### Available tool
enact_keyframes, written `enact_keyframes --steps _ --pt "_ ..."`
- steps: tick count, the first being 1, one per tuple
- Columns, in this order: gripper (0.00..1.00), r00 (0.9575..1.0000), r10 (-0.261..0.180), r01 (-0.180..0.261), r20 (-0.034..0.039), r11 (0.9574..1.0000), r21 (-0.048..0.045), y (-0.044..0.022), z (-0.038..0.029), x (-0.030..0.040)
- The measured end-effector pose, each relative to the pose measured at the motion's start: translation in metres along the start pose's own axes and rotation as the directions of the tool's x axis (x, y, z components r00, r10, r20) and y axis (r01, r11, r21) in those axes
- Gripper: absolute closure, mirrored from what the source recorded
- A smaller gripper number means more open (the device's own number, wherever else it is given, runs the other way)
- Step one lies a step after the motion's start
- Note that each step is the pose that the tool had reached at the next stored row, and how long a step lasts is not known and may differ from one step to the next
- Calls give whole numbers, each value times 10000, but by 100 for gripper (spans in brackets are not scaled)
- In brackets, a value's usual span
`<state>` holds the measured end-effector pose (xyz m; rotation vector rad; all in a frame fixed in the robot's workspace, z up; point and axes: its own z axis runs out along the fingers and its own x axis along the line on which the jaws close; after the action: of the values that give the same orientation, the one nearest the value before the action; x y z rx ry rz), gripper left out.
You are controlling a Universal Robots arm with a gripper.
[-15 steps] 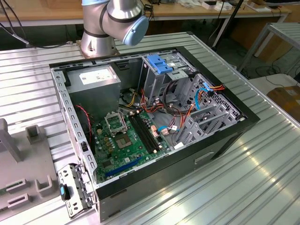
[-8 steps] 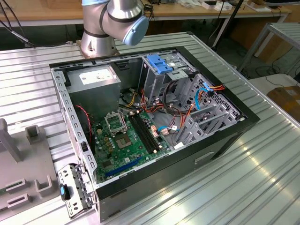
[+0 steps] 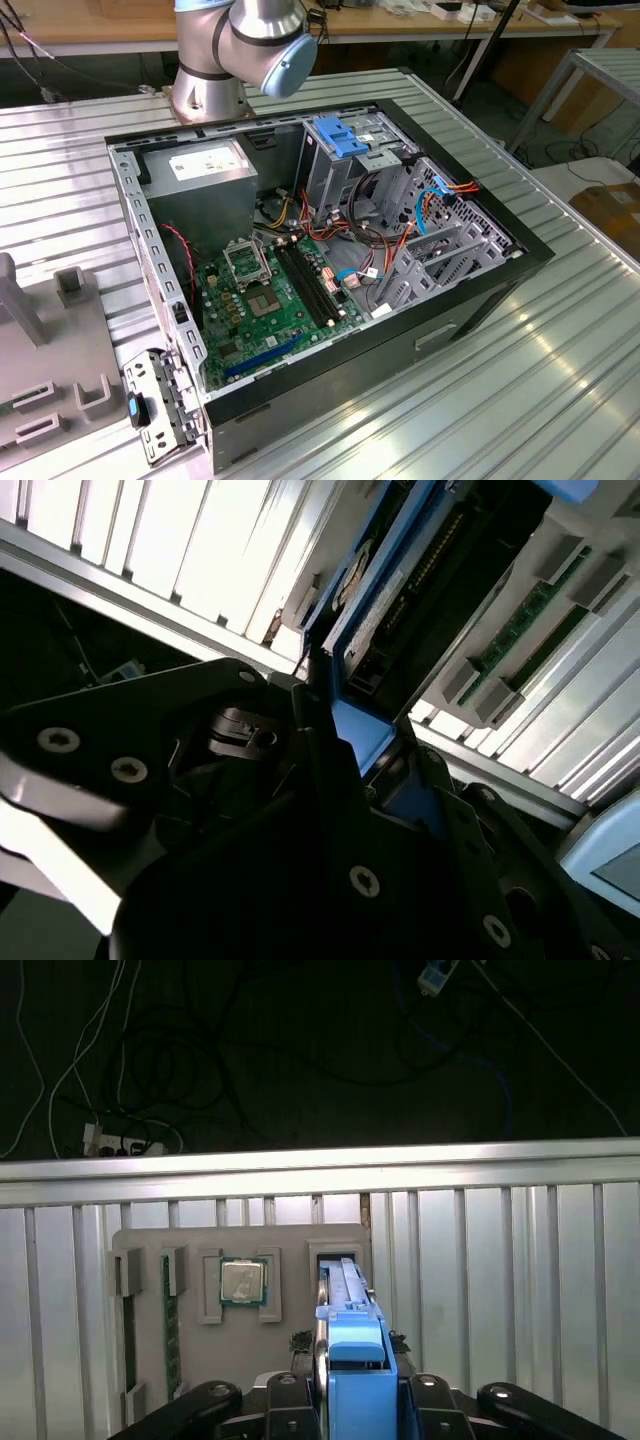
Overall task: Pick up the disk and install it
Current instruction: 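Pick up the disk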
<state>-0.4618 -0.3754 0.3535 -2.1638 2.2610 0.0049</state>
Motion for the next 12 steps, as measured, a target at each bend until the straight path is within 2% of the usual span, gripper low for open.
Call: enact_keyframes --steps 2,5,8,11,12 --pt "63 10000 0 0 0 10000 -1 0 -69 -1" --pt "63 10000 0 0 0 10000 0 -1 -218 -2" --pt "63 10000 0 0 0 10000 0 -3 -505 -6" --pt "63 10000 -1 1 1 10000 1 -6 -756 -8" --pt "63 10000 0 0 0 10000 1 -7 -900 -10"
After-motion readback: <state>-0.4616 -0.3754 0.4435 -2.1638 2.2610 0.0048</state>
